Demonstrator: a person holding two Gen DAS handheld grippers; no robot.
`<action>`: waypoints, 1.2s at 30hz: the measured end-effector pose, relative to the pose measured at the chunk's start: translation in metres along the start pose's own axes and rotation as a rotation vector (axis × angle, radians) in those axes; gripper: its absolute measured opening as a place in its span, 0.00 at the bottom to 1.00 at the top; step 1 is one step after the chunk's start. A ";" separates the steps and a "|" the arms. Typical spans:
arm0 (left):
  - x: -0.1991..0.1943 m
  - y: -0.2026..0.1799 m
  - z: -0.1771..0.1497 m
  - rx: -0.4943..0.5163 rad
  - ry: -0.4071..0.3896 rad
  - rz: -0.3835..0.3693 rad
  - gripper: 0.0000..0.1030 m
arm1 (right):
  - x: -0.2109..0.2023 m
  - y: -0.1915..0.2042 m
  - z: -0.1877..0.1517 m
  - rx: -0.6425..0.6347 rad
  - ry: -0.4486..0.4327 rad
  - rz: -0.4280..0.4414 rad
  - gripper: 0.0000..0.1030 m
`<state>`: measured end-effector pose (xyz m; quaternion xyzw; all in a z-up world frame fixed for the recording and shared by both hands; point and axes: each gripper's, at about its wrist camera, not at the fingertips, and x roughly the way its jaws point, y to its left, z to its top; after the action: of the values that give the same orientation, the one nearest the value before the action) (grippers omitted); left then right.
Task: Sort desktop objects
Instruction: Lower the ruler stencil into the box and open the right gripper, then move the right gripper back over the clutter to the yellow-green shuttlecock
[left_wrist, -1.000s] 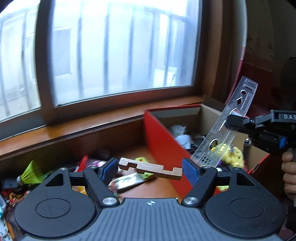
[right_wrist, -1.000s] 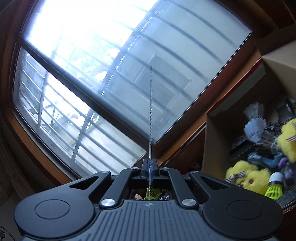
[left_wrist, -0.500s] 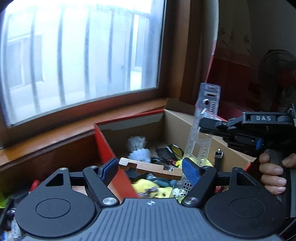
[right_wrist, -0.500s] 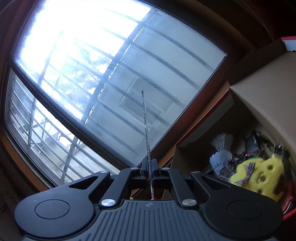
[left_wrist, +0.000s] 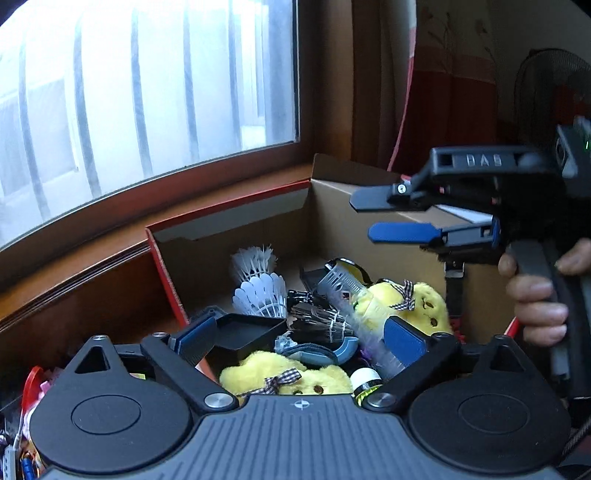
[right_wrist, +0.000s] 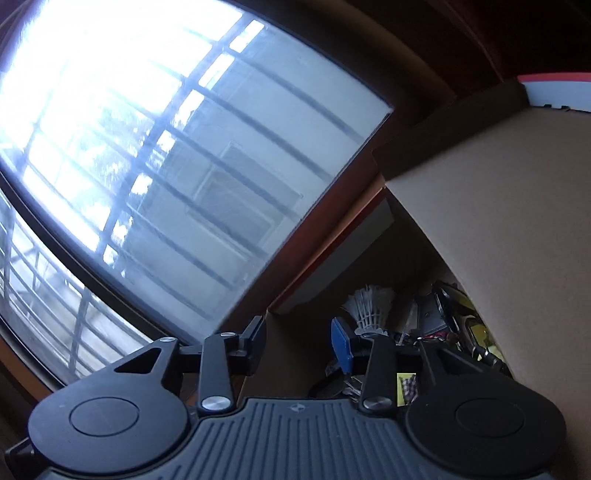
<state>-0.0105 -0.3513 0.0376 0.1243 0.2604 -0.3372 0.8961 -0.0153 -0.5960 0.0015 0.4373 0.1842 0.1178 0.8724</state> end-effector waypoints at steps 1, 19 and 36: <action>0.003 -0.001 0.001 -0.010 -0.008 0.003 0.94 | 0.002 0.000 0.002 -0.010 0.000 -0.009 0.44; -0.021 -0.004 -0.004 -0.016 -0.025 -0.070 0.97 | 0.002 0.010 0.027 -0.285 -0.019 -0.237 0.61; -0.161 0.116 -0.083 -0.087 -0.027 0.210 1.00 | 0.028 0.180 -0.097 -0.572 0.016 -0.118 0.82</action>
<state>-0.0669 -0.1458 0.0627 0.1076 0.2484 -0.2315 0.9344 -0.0390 -0.4095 0.0866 0.1609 0.1756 0.1173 0.9641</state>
